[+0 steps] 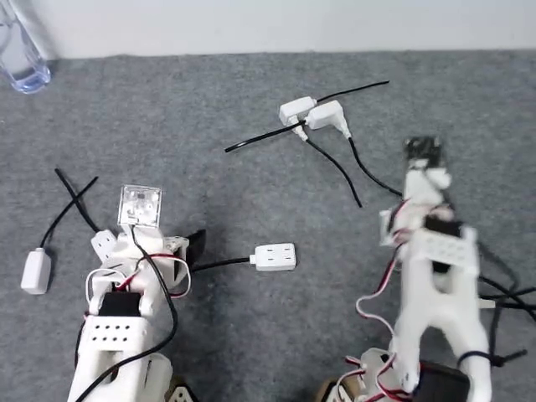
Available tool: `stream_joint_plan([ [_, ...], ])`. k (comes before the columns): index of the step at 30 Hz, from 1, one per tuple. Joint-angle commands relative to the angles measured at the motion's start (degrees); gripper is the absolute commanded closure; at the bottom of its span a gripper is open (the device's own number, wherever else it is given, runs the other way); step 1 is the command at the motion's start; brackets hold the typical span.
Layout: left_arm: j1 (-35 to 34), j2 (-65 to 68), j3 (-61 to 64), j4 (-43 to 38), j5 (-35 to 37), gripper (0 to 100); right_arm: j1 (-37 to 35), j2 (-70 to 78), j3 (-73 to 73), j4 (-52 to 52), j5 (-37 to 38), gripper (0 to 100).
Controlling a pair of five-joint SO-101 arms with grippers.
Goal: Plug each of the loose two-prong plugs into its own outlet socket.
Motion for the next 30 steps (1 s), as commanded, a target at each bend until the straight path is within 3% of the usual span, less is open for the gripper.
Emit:
stream_joint_plan([
  [1, 0.09, -0.53, -0.22, -1.76, -0.7, 70, 3.56, -0.04, -20.04, 18.24, 10.9, 81.2],
  [6, 0.18, -0.53, -0.22, -1.76, -2.02, 70, 5.85, 10.07, -34.99, 32.75, 28.57, 81.2],
  [18, 0.18, -0.44, 1.27, -5.1, -2.2, 70, 19.65, 28.79, -38.42, 33.63, 55.47, 81.2],
  [23, 0.18, -0.44, 1.27, -5.36, -2.2, 70, 29.49, 29.49, -38.33, 34.59, 75.16, 81.2],
  [27, 0.26, -0.44, 1.36, -5.45, -2.2, 70, 36.97, 29.85, -38.33, 43.38, 96.26, 81.2],
  [30, 1.23, -0.44, 1.45, -5.36, -2.46, 70, 39.87, 29.58, -38.42, 49.27, 108.13, 81.2],
])
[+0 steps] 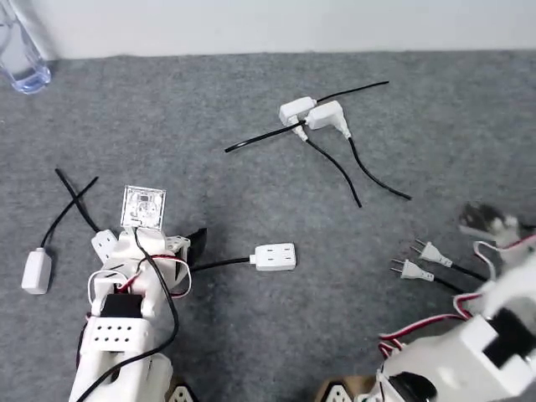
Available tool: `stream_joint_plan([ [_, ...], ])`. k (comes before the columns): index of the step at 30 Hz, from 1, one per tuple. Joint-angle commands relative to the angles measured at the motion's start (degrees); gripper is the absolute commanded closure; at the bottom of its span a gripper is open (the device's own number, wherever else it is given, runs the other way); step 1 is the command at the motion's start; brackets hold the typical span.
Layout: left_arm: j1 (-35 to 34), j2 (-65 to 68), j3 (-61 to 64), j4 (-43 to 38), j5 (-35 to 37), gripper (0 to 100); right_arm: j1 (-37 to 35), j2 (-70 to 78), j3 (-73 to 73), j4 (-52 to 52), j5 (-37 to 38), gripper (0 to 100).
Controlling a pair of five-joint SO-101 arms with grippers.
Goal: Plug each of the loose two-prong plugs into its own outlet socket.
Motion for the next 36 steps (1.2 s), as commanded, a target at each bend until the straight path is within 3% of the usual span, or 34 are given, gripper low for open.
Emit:
stream_joint_plan([
  [1, 1.14, -0.44, -0.22, -1.58, -1.76, 70, 3.56, -0.13, -3.43, 6.11, 16.18, 81.2],
  [6, 1.41, -0.44, 0.22, -1.41, -2.73, 70, 5.23, 1.45, -3.34, 6.73, 26.11, 81.2],
  [18, 1.49, -0.44, 0.13, -1.76, -2.81, 70, 0.48, 10.33, -3.87, -6.73, 25.41, 81.2],
  [26, 1.58, -0.44, 0.13, -1.76, -2.81, 70, -0.13, 9.89, -12.66, 1.01, 25.67, 81.2],
  [36, 1.67, -0.44, 0.13, -1.76, -2.81, 70, -1.98, 21.76, -13.01, -3.12, 25.32, 81.2],
])
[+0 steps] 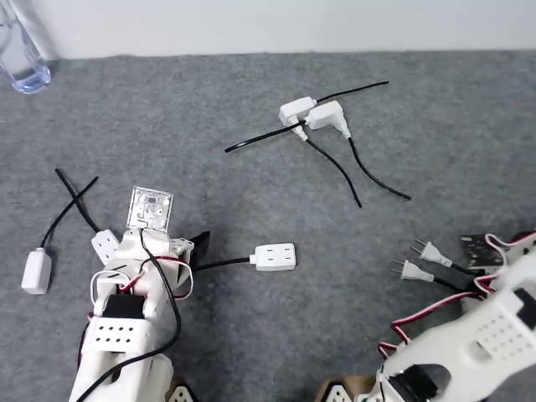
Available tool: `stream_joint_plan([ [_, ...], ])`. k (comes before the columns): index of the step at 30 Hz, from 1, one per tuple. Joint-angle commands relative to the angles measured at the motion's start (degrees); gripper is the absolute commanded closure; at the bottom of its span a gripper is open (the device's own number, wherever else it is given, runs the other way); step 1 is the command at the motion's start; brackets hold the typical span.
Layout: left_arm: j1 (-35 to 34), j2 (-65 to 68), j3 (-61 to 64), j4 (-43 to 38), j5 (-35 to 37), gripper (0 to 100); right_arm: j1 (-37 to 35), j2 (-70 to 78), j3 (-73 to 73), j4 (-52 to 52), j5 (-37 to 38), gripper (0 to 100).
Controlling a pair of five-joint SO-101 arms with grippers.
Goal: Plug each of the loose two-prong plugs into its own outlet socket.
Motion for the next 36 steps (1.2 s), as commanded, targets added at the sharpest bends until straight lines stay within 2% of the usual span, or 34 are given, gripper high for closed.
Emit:
stream_joint_plan([
  [1, 1.14, -0.44, -0.31, -1.58, -0.44, 70, -0.48, 1.8, -2.37, -2.77, 0.79, 81.2],
  [6, 2.2, -0.44, -0.22, -1.41, -2.29, 70, -0.22, 5.93, -2.37, -7.6, 0.79, 83.5],
  [10, 2.2, -0.44, -0.22, -1.41, -2.29, 70, 0.66, 8.57, -2.37, -11.3, 0.88, 99.6],
  [14, 2.29, -0.44, -0.22, -1.41, -2.29, 70, 0.75, 10.86, -2.37, -12.79, 0.88, 95.6],
  [19, 2.29, -0.44, -0.22, -1.49, -2.37, 70, 0.22, 10.42, -2.64, -9.36, 0.79, 98.9],
  [25, 2.37, -0.44, -0.22, -1.49, -2.37, 70, -1.71, 0.48, -8.44, 11.38, 1.23, 98.9],
  [36, 3.6, -0.44, -0.13, -1.32, -2.37, 70, -10.33, -30.37, 7.82, 11.3, -7.74, 98.8],
])
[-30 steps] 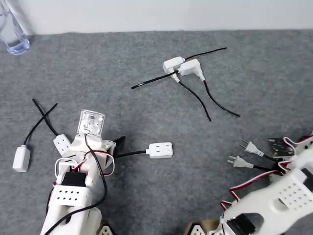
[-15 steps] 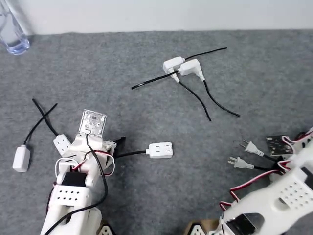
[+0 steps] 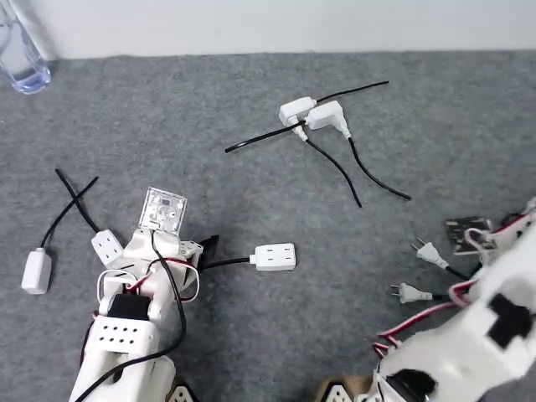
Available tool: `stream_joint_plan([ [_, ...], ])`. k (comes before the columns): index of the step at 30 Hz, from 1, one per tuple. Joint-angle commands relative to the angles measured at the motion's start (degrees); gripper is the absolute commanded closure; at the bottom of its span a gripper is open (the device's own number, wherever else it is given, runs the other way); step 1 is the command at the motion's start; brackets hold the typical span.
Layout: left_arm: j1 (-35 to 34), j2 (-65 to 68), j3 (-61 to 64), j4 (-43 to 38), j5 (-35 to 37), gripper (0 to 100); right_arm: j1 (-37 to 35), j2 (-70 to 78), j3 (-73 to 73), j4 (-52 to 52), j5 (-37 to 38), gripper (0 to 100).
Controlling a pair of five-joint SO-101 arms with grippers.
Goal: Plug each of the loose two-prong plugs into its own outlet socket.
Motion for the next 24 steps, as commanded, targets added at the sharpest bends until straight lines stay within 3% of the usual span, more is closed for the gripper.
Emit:
stream_joint_plan([
  [1, 0.18, -0.44, -0.13, -1.32, -0.53, 70, -4.79, -12.44, 2.73, 2.59, -4.66, 98.8],
  [6, 0.35, -0.44, -0.04, -1.41, -0.62, 70, -9.27, -23.25, 4.84, 2.59, -12.66, 98.8],
  [24, 0.44, -0.44, 0.04, -1.49, -0.62, 70, 3.12, -45.85, 3.69, 2.59, -8.53, 98.8],
])
